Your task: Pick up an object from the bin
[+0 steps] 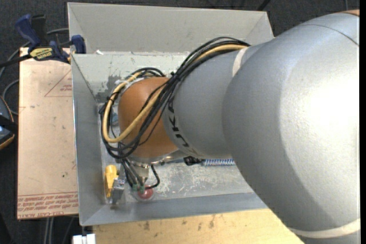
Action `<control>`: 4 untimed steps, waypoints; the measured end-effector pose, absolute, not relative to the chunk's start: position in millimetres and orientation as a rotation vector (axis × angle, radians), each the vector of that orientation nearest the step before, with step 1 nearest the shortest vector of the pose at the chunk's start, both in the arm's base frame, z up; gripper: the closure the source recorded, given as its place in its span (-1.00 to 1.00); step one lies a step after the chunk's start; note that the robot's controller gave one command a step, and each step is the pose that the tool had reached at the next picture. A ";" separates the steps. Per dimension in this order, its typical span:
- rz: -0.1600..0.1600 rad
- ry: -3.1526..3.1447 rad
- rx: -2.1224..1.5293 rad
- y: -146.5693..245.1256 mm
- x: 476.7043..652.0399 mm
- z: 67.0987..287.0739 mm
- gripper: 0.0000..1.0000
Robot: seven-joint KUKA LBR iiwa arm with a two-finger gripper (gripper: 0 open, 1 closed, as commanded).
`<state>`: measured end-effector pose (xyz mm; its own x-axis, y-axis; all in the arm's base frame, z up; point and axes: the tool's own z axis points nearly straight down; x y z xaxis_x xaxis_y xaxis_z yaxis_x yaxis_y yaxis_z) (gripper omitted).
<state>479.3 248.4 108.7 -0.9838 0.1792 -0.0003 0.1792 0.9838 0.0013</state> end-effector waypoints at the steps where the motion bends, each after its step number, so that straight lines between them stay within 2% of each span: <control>1: -0.004 3.066 0.683 251.0 482.3 73.3 -1.00; 2: -0.003 3.069 0.678 250.7 482.6 74.6 -1.00; 3: 0.007 3.063 0.682 251.9 484.8 77.2 1.00; 4: 0.005 3.064 0.679 252.7 485.5 120.8 1.00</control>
Offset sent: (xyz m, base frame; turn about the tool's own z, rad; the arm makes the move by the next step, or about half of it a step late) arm 0.0011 0.0036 -0.0387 0.2639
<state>485.5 252.7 120.8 -0.9063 0.4225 -0.0023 0.4225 0.9063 0.0041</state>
